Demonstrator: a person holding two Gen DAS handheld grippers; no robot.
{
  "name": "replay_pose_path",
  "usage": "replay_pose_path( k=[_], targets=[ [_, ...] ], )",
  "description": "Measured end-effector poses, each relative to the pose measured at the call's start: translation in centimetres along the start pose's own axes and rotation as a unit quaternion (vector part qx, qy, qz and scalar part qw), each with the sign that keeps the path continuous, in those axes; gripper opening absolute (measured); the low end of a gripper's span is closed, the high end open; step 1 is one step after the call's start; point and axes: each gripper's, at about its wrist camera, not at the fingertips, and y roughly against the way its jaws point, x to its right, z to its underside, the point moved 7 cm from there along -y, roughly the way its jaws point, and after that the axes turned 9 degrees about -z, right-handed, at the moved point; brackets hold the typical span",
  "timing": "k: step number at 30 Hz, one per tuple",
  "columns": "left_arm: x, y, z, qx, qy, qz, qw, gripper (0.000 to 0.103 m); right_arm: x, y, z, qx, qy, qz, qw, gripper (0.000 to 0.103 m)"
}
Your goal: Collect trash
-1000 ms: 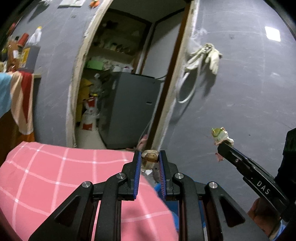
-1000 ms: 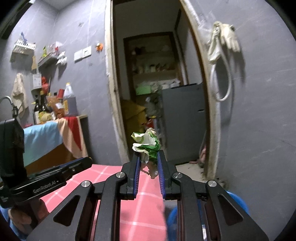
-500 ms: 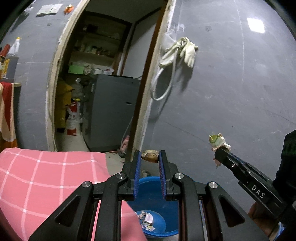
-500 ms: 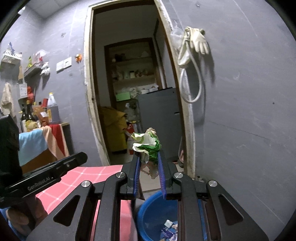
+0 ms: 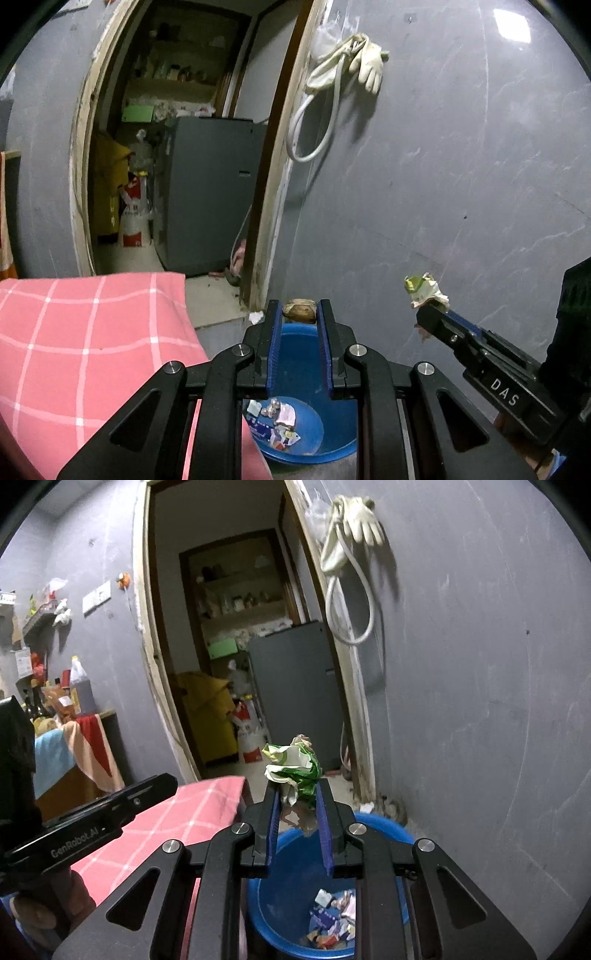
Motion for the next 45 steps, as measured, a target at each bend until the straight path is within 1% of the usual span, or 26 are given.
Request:
replay_pose_path(
  k=[6,13,18,20,21,25,28,30,33,34,35,36,37,39,40,42,44,45],
  targets=[
    [-0.1,-3.3,1.7,-0.045,0.005,-0.001,0.9990,0.016,1.3,-1.7,1.5,-0.033,-0.020,0.002,0.999,0.018],
    [-0.9,-6.5,3.9,-0.096,0.013,0.001,0.9953,0.016,2.7,-3.6,3.1,-0.063,-0.048,0.007,0.997,0.019],
    [-1.7,-8.1,5.2,-0.127,0.021,0.004,0.9916,0.016,3.0,-4.8,3.8,-0.078,-0.059,0.007,0.995,0.023],
    [-2.0,-8.7,5.7,-0.138,0.026,0.007,0.9901,0.016,3.1,-5.1,4.1,-0.083,-0.061,0.007,0.995,0.026],
    [-2.1,-8.9,5.9,-0.144,0.028,0.010,0.9891,0.017,3.2,-5.2,4.2,-0.086,-0.062,0.008,0.994,0.030],
    [-2.2,-9.2,6.3,-0.159,0.035,0.016,0.9865,0.021,3.6,-5.5,4.6,-0.096,-0.072,0.010,0.993,0.031],
    [-2.5,-9.1,6.4,-0.158,0.037,0.017,0.9866,0.026,3.7,-5.6,4.6,-0.097,-0.076,0.015,0.992,0.031],
    [-2.6,-8.7,6.2,-0.152,0.042,0.017,0.9873,0.033,3.6,-5.5,4.6,-0.097,-0.076,0.018,0.992,0.032],
    [-2.8,-8.2,5.6,-0.140,0.047,0.015,0.9889,0.039,3.3,-5.0,4.2,-0.092,-0.073,0.020,0.993,0.034],
    [-2.9,-7.8,5.3,-0.135,0.048,0.015,0.9896,0.040,3.2,-4.8,4.0,-0.090,-0.071,0.021,0.993,0.039],
    [-3.0,-7.5,5.0,-0.129,0.049,0.015,0.9903,0.043,3.0,-4.7,3.8,-0.087,-0.070,0.021,0.994,0.041],
    [-3.0,-7.1,4.8,-0.123,0.049,0.013,0.9911,0.047,2.8,-4.6,3.6,-0.083,-0.069,0.021,0.994,0.044],
    [-3.1,-6.5,4.5,-0.116,0.050,0.011,0.9919,0.049,2.6,-4.3,3.4,-0.078,-0.066,0.021,0.995,0.045],
    [-3.3,-5.6,3.9,-0.101,0.053,0.007,0.9934,0.058,2.1,-3.8,2.8,-0.070,-0.059,0.022,0.996,0.048],
    [-3.6,-5.1,3.6,-0.092,0.056,0.006,0.9942,0.061,1.8,-3.4,2.5,-0.066,-0.055,0.022,0.996,0.049],
    [-4.0,-4.0,2.8,-0.077,0.062,0.002,0.9951,0.073,1.3,-2.8,2.0,-0.058,-0.049,0.022,0.997,0.049],
    [-4.5,-2.9,2.1,-0.060,0.068,-0.001,0.9959,0.079,0.6,-2.2,1.5,-0.052,-0.041,0.024,0.998,0.055],
    [-4.8,-2.3,1.7,-0.052,0.070,-0.004,0.9962,0.084,0.4,-1.9,1.3,-0.048,-0.038,0.025,0.998,0.065]
  ],
)
